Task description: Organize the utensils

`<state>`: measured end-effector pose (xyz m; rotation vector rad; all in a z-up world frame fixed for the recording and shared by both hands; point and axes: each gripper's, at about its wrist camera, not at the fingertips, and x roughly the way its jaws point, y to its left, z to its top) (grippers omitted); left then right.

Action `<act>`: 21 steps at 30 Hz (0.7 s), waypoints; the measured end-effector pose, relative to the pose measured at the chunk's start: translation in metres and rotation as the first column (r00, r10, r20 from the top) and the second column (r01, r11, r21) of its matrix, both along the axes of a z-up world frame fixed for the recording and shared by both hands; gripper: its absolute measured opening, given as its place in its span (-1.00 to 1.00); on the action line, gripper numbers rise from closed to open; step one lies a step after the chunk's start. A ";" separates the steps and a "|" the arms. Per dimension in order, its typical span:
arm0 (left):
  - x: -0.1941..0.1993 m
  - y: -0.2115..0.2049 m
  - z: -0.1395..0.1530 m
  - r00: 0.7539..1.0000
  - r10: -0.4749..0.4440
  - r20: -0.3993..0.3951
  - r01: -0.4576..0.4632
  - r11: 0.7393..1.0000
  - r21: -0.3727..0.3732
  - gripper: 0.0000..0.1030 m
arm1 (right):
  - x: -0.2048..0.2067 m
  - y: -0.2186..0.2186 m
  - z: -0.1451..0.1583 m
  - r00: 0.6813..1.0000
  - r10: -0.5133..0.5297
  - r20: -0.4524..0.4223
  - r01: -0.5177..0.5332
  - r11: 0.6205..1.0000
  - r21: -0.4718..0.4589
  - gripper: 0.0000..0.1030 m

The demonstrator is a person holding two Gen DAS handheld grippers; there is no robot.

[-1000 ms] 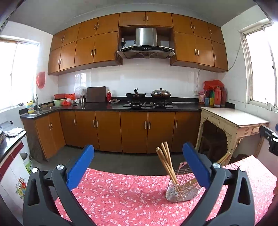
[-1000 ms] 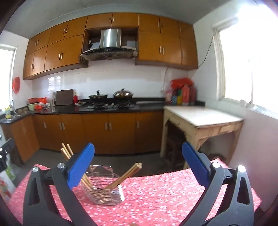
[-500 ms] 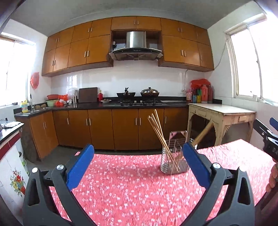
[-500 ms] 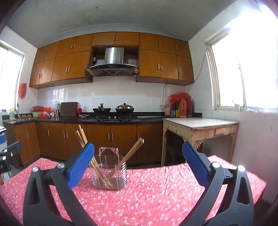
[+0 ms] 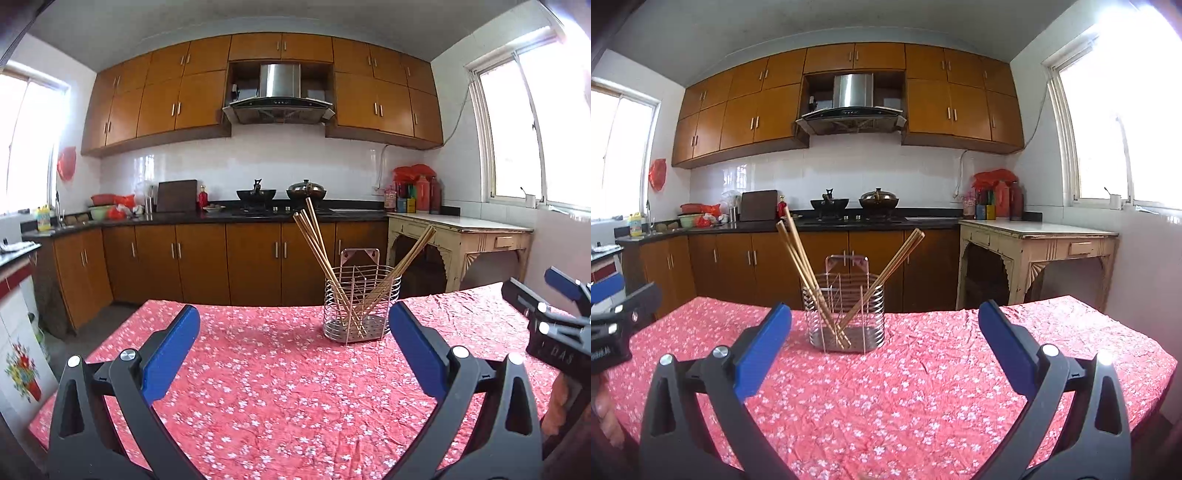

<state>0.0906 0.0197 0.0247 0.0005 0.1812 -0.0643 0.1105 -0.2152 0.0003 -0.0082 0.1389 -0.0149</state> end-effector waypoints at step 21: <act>-0.005 -0.001 -0.024 0.999 -0.030 -0.018 0.029 0.999 -0.022 0.96 | 0.008 0.006 -0.018 0.997 0.061 -0.047 -0.061 0.998 0.009 0.92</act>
